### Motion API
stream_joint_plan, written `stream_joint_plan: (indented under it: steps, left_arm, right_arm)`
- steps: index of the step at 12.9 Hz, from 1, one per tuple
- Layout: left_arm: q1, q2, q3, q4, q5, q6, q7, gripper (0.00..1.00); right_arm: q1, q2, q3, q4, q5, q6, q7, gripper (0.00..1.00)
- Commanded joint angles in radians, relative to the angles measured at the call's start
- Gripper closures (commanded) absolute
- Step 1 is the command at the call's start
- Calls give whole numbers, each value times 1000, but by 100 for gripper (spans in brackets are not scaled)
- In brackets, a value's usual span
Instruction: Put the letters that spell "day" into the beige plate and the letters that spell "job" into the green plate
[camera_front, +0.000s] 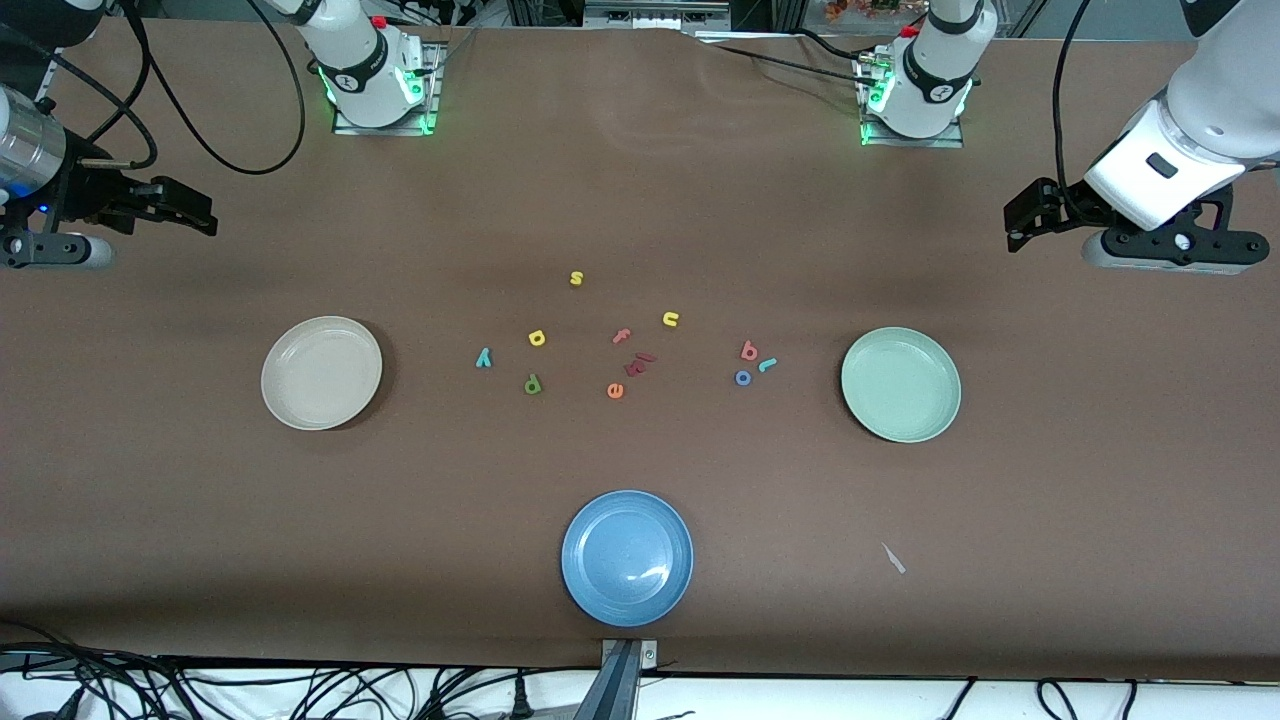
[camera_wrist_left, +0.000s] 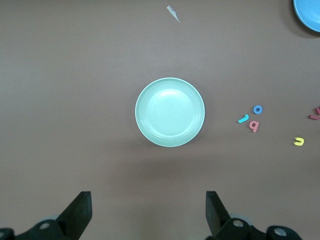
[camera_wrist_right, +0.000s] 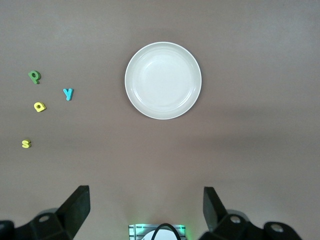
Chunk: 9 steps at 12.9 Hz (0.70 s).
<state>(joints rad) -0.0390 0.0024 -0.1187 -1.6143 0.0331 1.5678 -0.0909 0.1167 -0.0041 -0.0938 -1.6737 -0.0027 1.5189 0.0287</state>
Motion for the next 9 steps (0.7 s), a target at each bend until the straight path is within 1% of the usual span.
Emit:
stream_joint_plan:
  steps: [1,9]
  left_arm:
    - [-1,-9,4,11,-5,-15,23,0]
    - [1,-9,4,10,-4,-15,25,0]
  right_arm:
    - [-6,15,-3,28,18,-9,-20,0]
    - [-6,15,-3,28,12,-9,-20,0]
